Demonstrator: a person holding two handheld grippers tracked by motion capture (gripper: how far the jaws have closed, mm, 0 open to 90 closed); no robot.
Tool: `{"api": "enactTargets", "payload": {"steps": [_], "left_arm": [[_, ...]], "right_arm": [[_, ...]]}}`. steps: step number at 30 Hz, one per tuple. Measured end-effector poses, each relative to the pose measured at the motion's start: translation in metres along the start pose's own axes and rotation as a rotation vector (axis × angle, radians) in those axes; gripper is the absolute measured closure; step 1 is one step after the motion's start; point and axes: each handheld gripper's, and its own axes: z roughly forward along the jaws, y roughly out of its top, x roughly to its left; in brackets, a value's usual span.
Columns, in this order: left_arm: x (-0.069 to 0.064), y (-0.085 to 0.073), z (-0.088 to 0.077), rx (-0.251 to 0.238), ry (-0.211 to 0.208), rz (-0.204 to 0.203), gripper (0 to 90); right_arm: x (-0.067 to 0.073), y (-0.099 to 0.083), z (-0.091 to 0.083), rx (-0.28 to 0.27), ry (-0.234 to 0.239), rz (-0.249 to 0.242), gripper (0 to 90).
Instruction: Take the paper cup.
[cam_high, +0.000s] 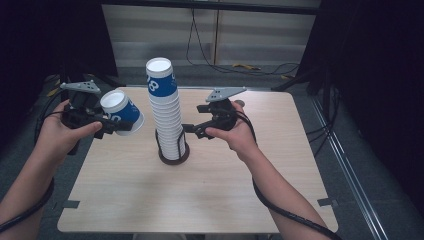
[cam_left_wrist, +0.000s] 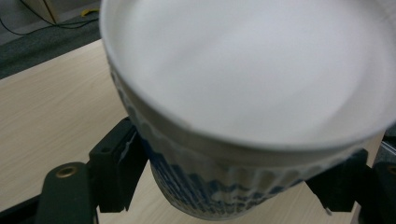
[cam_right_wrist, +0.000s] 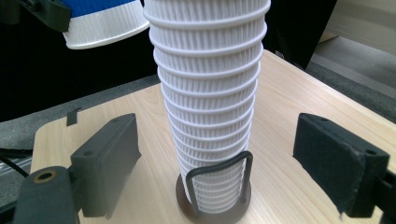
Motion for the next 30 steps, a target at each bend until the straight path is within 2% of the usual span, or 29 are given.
{"api": "enactTargets", "payload": {"steps": [12,22,30], "left_arm": [[-0.006,-0.016,0.011,0.014,-0.023,0.004,22.8],[-0.01,-0.023,0.018,0.032,-0.034,0.012,22.8],[-0.02,-0.029,0.028,0.056,-0.053,0.016,22.8]], "right_arm": [[0.001,-0.016,-0.005,0.017,0.014,-0.002,14.0],[0.0,-0.027,-0.007,0.033,0.023,-0.001,14.1],[0.003,-0.04,-0.014,0.045,0.028,0.0,14.1]]}}
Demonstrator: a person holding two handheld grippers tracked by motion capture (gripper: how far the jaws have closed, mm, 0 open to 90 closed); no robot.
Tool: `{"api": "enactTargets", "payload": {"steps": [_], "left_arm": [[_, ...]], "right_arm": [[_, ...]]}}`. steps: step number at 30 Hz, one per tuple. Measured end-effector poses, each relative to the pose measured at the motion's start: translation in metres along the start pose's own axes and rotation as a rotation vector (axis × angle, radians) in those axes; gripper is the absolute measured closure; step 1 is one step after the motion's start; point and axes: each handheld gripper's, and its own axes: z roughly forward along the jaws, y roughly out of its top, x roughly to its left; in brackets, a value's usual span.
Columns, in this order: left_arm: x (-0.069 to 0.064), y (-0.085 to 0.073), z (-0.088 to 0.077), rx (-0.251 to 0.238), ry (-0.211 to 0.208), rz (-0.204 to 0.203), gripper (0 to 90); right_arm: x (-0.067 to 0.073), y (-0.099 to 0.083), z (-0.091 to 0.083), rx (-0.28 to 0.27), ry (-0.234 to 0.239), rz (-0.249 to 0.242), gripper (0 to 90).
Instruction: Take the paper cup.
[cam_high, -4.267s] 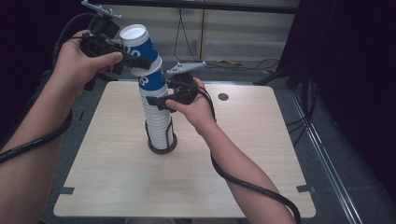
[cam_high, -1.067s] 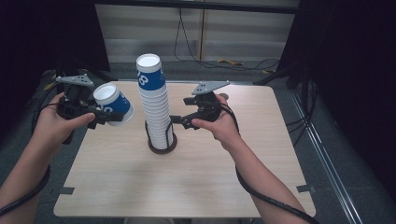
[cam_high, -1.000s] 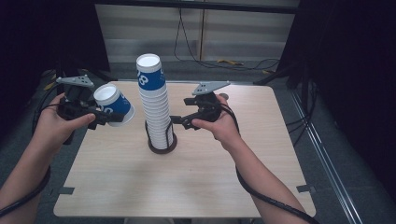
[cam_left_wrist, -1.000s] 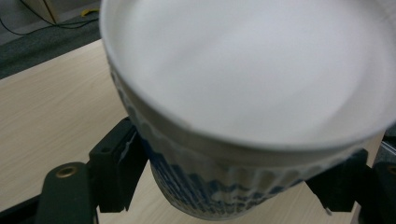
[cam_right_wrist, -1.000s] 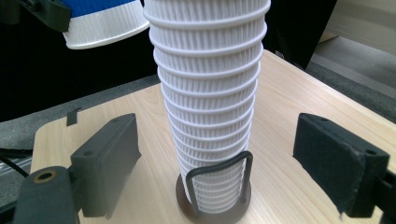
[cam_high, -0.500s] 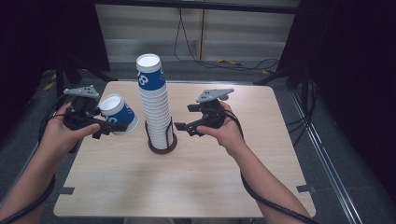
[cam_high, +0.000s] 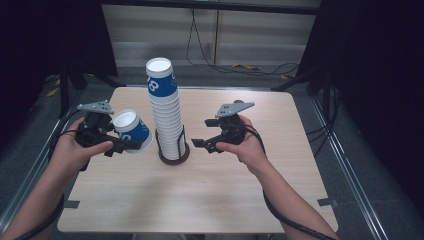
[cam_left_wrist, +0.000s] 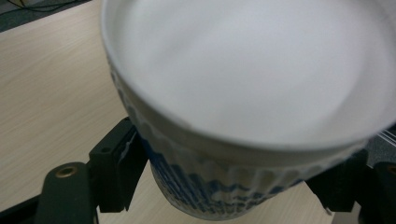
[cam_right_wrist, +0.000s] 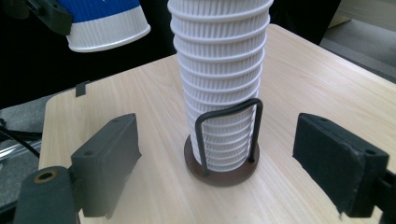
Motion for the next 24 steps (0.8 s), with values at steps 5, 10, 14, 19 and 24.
{"api": "enactTargets", "payload": {"steps": [5,10,14,19,24], "left_arm": [[-0.003,-0.002,0.006,0.013,-0.005,0.007,22.8],[-0.008,-0.008,0.016,0.04,-0.016,0.013,22.8],[-0.011,-0.009,0.019,0.056,-0.02,0.024,22.8],[-0.014,-0.013,0.028,0.071,-0.027,0.03,22.8],[-0.016,-0.015,0.034,0.077,-0.044,0.03,22.8]], "right_arm": [[0.002,-0.008,-0.001,0.014,0.005,0.001,14.0],[0.005,-0.021,-0.001,0.035,0.024,-0.002,14.0],[0.005,-0.026,0.001,0.054,0.031,-0.008,14.0],[0.006,-0.033,0.005,0.078,0.042,-0.017,14.0],[0.006,-0.035,0.004,0.082,0.047,-0.019,14.0]]}}
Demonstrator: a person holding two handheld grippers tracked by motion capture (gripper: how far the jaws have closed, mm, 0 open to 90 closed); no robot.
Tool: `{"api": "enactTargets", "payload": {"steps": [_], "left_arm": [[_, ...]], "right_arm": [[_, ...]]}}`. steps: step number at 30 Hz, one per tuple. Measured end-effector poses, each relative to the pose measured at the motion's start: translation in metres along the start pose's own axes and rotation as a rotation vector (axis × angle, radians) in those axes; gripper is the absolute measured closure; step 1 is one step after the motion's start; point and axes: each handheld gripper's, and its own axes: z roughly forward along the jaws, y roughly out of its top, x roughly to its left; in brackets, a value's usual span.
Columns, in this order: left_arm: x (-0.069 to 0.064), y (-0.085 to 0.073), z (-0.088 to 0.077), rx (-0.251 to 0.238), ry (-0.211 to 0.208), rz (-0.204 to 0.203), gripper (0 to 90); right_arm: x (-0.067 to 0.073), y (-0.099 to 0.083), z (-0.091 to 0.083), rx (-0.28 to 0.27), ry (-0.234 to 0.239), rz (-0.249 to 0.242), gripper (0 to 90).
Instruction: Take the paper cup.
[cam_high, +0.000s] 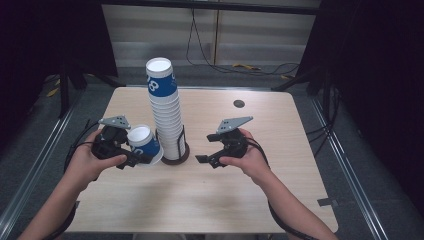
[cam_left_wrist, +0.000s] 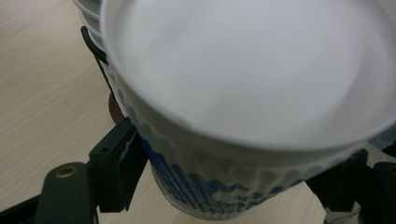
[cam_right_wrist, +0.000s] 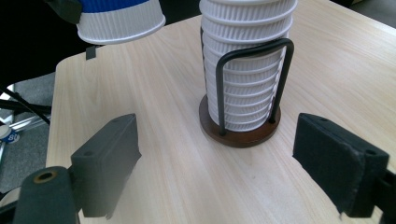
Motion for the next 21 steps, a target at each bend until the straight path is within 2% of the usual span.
{"api": "enactTargets", "payload": {"steps": [6,10,17,21], "left_arm": [[-0.002,0.001,0.005,0.009,-0.004,0.007,22.8],[-0.005,0.001,0.01,0.016,-0.022,0.004,22.8],[-0.011,0.003,0.02,0.017,-0.043,0.019,22.8],[-0.017,0.005,0.027,0.034,-0.048,0.036,22.8]], "right_arm": [[0.0,-0.002,-0.002,0.007,0.005,-0.001,14.0],[-0.002,-0.006,-0.004,0.012,0.001,0.002,14.0],[-0.005,-0.016,-0.011,0.02,-0.003,0.016,14.0],[-0.007,-0.023,-0.013,0.018,-0.004,0.026,14.0]]}}
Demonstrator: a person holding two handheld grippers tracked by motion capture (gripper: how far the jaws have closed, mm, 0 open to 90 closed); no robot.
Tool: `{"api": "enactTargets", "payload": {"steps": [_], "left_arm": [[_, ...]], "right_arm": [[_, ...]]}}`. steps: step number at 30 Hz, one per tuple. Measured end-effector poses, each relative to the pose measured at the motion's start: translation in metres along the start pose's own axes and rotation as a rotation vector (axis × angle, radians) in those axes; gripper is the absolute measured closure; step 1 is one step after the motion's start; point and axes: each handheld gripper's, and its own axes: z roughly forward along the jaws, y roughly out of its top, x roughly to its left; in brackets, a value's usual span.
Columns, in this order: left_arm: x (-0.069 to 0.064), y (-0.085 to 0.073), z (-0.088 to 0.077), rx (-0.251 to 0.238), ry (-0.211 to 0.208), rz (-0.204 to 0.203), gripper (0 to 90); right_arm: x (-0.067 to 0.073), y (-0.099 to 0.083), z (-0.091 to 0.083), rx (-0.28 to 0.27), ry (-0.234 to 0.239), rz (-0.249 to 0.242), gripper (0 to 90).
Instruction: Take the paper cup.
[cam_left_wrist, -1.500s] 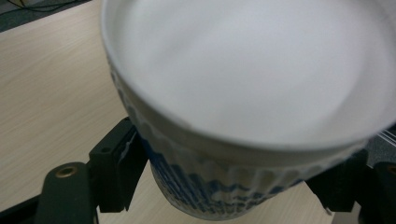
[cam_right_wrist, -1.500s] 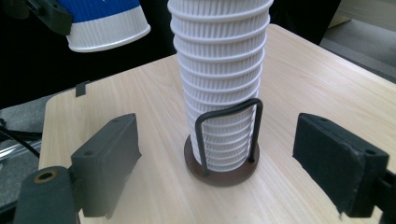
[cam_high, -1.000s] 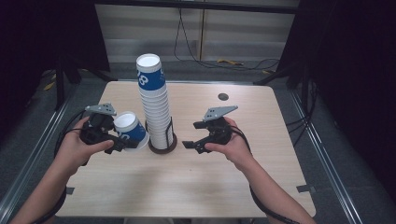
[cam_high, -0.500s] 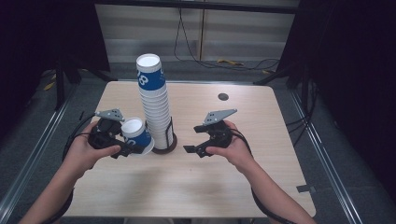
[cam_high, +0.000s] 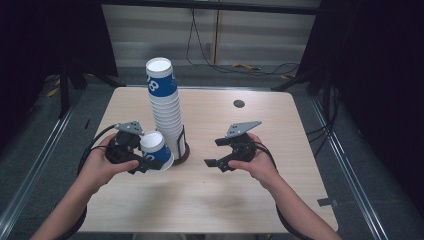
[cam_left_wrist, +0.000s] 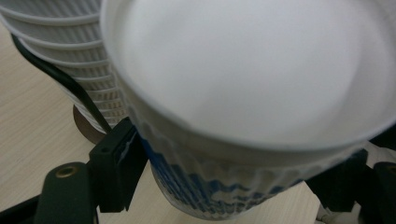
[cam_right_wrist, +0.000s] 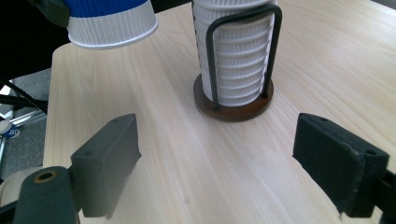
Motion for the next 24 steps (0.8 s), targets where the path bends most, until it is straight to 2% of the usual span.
{"api": "enactTargets", "payload": {"steps": [4,10,12,17,20,24], "left_arm": [[-0.004,0.002,0.008,0.016,-0.011,0.016,22.9],[-0.009,0.006,0.018,0.022,-0.021,0.028,22.9],[-0.012,0.009,0.023,0.038,-0.028,0.05,22.9],[-0.018,0.012,0.034,0.04,-0.03,0.058,22.9],[-0.022,0.013,0.045,0.048,-0.053,0.065,23.0],[-0.025,0.014,0.054,0.042,-0.052,0.068,23.0]], "right_arm": [[-0.002,-0.009,-0.004,0.011,-0.004,0.009,14.0],[-0.005,-0.014,-0.006,0.023,-0.011,0.013,14.0],[-0.006,-0.016,-0.007,0.028,-0.012,0.007,14.0],[-0.006,-0.019,-0.007,0.04,-0.01,0.002,14.1],[-0.005,-0.023,-0.007,0.057,-0.008,0.001,14.1],[-0.005,-0.026,-0.007,0.066,-0.008,-0.001,14.1]]}}
